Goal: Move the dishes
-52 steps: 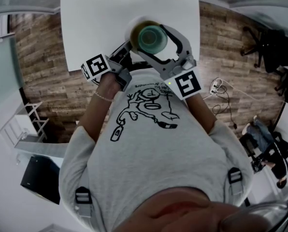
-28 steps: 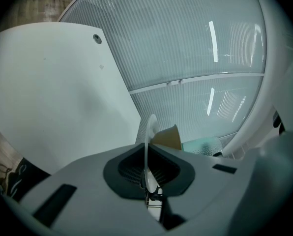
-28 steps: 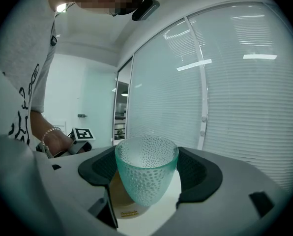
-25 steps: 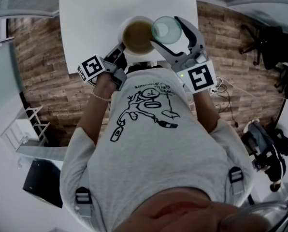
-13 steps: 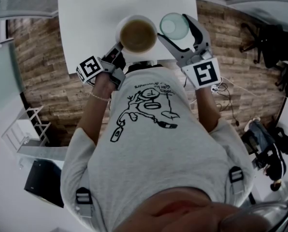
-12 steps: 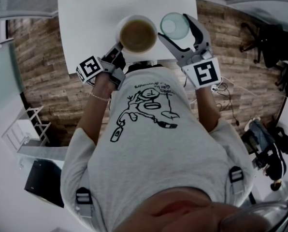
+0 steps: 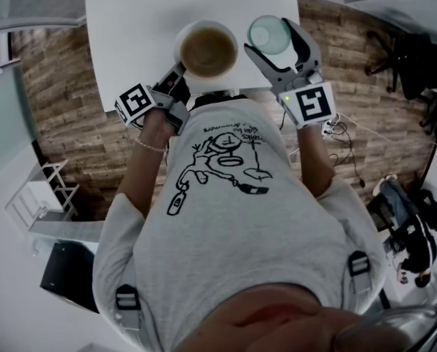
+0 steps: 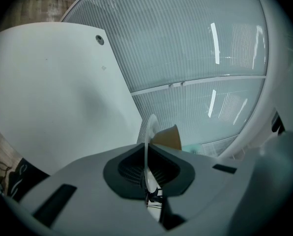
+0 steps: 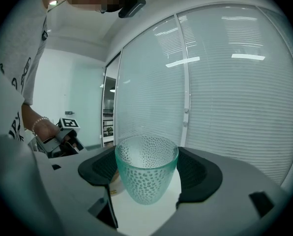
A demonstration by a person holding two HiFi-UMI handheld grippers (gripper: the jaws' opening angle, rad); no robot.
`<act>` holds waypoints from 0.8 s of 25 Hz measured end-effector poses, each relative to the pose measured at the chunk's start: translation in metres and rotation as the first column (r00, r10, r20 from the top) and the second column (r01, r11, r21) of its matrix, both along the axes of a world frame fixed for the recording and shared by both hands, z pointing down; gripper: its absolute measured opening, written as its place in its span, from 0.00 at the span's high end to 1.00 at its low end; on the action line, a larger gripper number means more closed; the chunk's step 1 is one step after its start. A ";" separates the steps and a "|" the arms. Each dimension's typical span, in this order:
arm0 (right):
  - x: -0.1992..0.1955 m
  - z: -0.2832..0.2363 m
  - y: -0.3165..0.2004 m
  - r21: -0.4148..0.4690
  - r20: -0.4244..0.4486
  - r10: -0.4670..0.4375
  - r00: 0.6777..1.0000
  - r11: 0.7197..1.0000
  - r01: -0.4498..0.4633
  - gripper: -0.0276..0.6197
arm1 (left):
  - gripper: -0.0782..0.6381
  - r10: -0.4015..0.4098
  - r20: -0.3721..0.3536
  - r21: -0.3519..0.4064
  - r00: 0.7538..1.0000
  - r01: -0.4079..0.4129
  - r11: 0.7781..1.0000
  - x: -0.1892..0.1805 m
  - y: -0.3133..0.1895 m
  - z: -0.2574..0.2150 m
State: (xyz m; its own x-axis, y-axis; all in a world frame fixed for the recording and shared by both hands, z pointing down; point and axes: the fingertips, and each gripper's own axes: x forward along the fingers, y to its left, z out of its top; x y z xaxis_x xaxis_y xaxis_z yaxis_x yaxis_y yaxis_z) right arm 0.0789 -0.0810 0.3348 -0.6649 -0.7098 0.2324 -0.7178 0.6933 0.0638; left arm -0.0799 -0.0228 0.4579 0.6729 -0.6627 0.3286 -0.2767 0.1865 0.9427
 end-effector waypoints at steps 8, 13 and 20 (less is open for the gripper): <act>0.012 0.031 -0.003 -0.008 -0.030 0.035 0.999 0.999 -0.035 0.37 | 0.88 -0.002 0.000 0.000 1.000 0.002 1.000 0.000 -0.001 0.000; 0.017 0.051 -0.002 -0.018 -0.044 0.049 0.998 0.999 -0.050 0.37 | 0.88 -0.001 -0.001 -0.001 1.000 0.001 1.000 0.000 0.000 0.000; 0.019 0.084 0.001 -0.036 -0.066 0.034 0.997 0.999 -0.037 0.37 | 0.88 0.004 -0.003 0.000 1.000 -0.004 1.000 0.002 -0.001 0.000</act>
